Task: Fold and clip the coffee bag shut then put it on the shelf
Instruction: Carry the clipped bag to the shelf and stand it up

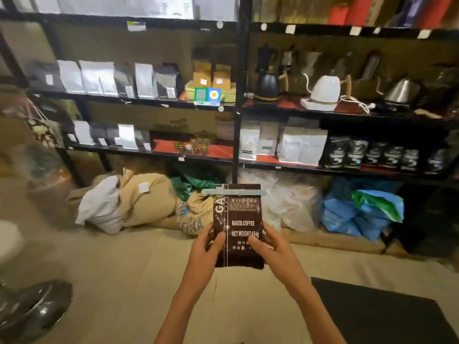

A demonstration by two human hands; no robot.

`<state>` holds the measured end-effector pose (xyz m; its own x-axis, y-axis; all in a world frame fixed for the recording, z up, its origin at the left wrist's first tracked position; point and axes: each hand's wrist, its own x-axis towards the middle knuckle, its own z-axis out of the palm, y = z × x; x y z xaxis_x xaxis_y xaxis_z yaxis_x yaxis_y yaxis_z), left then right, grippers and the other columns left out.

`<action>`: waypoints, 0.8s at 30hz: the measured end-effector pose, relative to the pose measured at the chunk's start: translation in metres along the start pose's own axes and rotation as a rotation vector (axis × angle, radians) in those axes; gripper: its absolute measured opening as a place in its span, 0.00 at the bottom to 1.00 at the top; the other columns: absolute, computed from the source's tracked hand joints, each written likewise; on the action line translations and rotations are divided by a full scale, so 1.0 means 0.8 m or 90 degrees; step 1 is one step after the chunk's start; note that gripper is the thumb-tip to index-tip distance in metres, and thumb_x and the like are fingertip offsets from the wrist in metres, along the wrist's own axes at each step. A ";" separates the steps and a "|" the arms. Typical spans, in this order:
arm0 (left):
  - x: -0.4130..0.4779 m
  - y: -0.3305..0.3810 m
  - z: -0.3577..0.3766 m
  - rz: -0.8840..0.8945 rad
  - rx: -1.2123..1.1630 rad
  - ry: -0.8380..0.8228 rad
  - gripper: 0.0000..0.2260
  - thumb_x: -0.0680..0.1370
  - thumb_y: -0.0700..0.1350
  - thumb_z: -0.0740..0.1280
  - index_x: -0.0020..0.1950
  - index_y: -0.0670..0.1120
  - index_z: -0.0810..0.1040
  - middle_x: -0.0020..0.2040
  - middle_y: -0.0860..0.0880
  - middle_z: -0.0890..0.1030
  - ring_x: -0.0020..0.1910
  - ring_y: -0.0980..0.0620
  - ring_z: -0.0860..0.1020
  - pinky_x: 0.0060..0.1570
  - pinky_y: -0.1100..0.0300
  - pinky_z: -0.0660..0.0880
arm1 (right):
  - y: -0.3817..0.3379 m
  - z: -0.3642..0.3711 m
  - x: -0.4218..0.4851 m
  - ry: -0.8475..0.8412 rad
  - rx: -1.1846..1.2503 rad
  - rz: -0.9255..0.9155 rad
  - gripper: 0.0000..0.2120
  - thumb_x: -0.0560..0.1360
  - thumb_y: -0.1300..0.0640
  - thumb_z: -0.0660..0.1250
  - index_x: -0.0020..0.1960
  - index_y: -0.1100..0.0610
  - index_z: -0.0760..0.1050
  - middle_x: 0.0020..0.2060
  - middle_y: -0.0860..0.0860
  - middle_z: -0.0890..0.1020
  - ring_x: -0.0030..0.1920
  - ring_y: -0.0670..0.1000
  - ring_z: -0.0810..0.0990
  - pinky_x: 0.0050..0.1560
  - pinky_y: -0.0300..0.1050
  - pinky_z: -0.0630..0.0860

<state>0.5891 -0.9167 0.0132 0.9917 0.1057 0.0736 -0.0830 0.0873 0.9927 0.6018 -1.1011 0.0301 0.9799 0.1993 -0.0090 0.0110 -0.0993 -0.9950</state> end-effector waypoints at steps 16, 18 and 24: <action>0.357 -0.027 -0.423 -0.006 0.042 0.313 0.14 0.81 0.40 0.65 0.63 0.53 0.78 0.58 0.57 0.84 0.56 0.59 0.82 0.48 0.71 0.76 | -0.003 0.396 0.529 -0.338 -0.033 0.058 0.17 0.75 0.53 0.72 0.63 0.50 0.74 0.57 0.51 0.85 0.53 0.46 0.85 0.49 0.42 0.83; 0.408 -0.035 -0.470 -0.020 0.034 0.296 0.16 0.80 0.39 0.65 0.67 0.49 0.76 0.60 0.53 0.83 0.58 0.56 0.81 0.50 0.68 0.77 | 0.000 0.432 0.576 -0.324 -0.014 0.087 0.15 0.78 0.56 0.69 0.64 0.55 0.74 0.56 0.53 0.84 0.50 0.46 0.86 0.44 0.38 0.82; 0.596 -0.033 -0.556 -0.088 0.110 0.199 0.14 0.80 0.36 0.65 0.65 0.46 0.76 0.58 0.48 0.83 0.57 0.53 0.82 0.51 0.62 0.79 | 0.001 0.489 0.736 -0.209 0.042 0.152 0.12 0.77 0.61 0.70 0.59 0.54 0.75 0.52 0.54 0.86 0.45 0.45 0.87 0.38 0.36 0.81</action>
<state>1.0202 -0.4277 -0.0205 0.9123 0.4037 -0.0686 0.0938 -0.0430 0.9947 1.1008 -0.6023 -0.0149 0.8379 0.4793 -0.2611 -0.2325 -0.1192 -0.9652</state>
